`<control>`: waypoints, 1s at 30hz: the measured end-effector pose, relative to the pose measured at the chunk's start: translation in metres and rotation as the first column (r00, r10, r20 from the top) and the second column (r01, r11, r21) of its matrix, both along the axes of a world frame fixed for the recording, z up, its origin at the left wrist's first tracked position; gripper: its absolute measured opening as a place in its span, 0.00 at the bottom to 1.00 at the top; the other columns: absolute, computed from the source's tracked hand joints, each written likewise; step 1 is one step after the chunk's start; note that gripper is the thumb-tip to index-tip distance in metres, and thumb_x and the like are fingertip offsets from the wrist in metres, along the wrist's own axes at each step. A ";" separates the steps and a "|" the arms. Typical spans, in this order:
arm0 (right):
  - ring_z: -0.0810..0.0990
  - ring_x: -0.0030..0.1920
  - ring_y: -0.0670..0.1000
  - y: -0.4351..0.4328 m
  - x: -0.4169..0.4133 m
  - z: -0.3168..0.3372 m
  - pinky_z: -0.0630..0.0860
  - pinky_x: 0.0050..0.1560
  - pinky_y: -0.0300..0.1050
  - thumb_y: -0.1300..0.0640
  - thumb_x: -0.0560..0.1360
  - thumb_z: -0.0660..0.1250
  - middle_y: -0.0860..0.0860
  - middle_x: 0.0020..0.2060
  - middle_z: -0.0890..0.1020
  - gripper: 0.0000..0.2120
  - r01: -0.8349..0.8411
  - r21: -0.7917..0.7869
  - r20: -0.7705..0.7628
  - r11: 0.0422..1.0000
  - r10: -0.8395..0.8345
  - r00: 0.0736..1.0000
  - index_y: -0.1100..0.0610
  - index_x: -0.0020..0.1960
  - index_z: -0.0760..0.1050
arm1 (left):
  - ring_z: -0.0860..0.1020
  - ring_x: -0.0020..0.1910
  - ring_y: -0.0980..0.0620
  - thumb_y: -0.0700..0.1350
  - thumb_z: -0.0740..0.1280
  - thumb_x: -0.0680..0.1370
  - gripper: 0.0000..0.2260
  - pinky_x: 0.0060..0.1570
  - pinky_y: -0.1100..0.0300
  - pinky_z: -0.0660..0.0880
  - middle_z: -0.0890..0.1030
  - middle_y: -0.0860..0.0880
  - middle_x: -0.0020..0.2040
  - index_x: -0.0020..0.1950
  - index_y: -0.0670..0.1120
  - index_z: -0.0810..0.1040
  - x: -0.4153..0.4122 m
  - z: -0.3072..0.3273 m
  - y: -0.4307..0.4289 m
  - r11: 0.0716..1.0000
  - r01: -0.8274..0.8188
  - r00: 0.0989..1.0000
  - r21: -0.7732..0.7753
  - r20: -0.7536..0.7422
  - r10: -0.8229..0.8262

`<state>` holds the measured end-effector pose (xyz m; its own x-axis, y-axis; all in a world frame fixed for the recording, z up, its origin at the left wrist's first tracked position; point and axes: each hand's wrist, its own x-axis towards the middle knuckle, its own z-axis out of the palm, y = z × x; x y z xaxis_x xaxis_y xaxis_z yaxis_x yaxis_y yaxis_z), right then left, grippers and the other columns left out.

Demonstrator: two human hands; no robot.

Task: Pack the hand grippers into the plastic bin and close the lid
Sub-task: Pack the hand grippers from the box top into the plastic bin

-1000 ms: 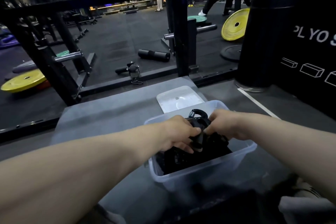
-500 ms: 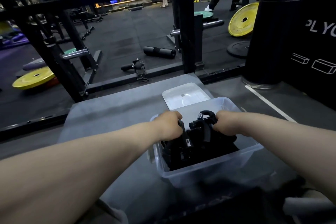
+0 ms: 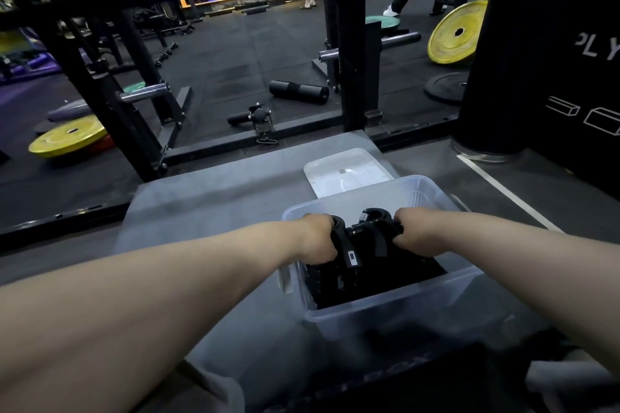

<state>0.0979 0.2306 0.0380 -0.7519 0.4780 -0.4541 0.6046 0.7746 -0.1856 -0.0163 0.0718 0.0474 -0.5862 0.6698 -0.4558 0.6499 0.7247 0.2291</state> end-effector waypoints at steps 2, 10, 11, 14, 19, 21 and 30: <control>0.79 0.55 0.56 -0.004 -0.002 -0.003 0.73 0.49 0.43 0.58 0.78 0.59 0.56 0.57 0.80 0.13 -0.025 0.040 0.041 0.999 0.024 0.999 0.58 0.61 0.72 | 0.76 0.57 0.44 0.43 0.63 0.79 0.20 0.50 0.59 0.74 0.71 0.44 0.66 0.72 0.49 0.69 0.002 -0.001 -0.001 1.000 0.030 1.000 0.002 0.008 -0.030; 0.74 0.49 0.55 -0.008 -0.005 -0.001 0.70 0.47 0.44 0.60 0.79 0.56 0.57 0.60 0.77 0.15 -0.034 0.074 0.089 0.997 0.027 0.996 0.61 0.65 0.66 | 0.74 0.61 0.43 0.49 0.65 0.78 0.26 0.57 0.55 0.76 0.66 0.43 0.68 0.76 0.48 0.62 0.000 -0.005 -0.003 0.998 -0.034 0.999 -0.045 0.010 0.035; 0.73 0.49 0.55 -0.009 -0.005 0.000 0.69 0.47 0.44 0.60 0.80 0.55 0.58 0.60 0.76 0.16 -0.022 0.065 0.087 0.998 0.016 0.996 0.62 0.66 0.65 | 0.74 0.62 0.43 0.49 0.65 0.78 0.27 0.58 0.55 0.76 0.66 0.43 0.69 0.76 0.48 0.62 -0.001 -0.005 -0.004 0.998 -0.036 0.999 -0.042 0.014 0.037; 0.71 0.51 0.57 -0.010 -0.009 0.000 0.66 0.49 0.45 0.60 0.81 0.52 0.61 0.63 0.73 0.19 0.028 0.038 0.047 0.999 -0.030 0.998 0.65 0.69 0.59 | 0.73 0.64 0.43 0.51 0.66 0.78 0.30 0.61 0.54 0.75 0.66 0.44 0.70 0.78 0.48 0.60 -0.001 -0.004 -0.007 0.999 -0.030 0.999 -0.032 0.019 0.031; 0.71 0.65 0.61 -0.015 -0.019 -0.004 0.70 0.62 0.54 0.50 0.81 0.53 0.59 0.68 0.66 0.20 0.006 0.059 -0.087 0.998 -0.001 0.996 0.59 0.69 0.63 | 0.74 0.62 0.45 0.50 0.68 0.78 0.27 0.61 0.54 0.75 0.70 0.47 0.67 0.75 0.49 0.65 -0.005 -0.004 -0.009 0.990 -0.131 0.985 0.056 0.120 0.124; 0.68 0.68 0.61 -0.022 -0.024 -0.008 0.67 0.66 0.57 0.47 0.81 0.53 0.57 0.71 0.63 0.22 -0.060 0.045 -0.122 0.997 0.065 0.990 0.57 0.70 0.64 | 0.76 0.60 0.47 0.47 0.68 0.77 0.22 0.61 0.55 0.76 0.76 0.47 0.63 0.71 0.47 0.72 -0.009 -0.004 -0.010 0.957 -0.229 0.962 0.176 0.191 0.195; 0.74 0.62 0.57 -0.053 -0.035 -0.011 0.70 0.64 0.52 0.47 0.79 0.56 0.54 0.62 0.76 0.19 -0.304 0.016 -0.135 0.953 0.303 0.943 0.52 0.66 0.72 | 0.75 0.46 0.49 0.39 0.65 0.77 0.09 0.41 0.62 0.71 0.78 0.46 0.51 0.56 0.48 0.78 -0.017 -0.006 -0.022 0.914 -0.294 0.945 0.279 0.230 0.233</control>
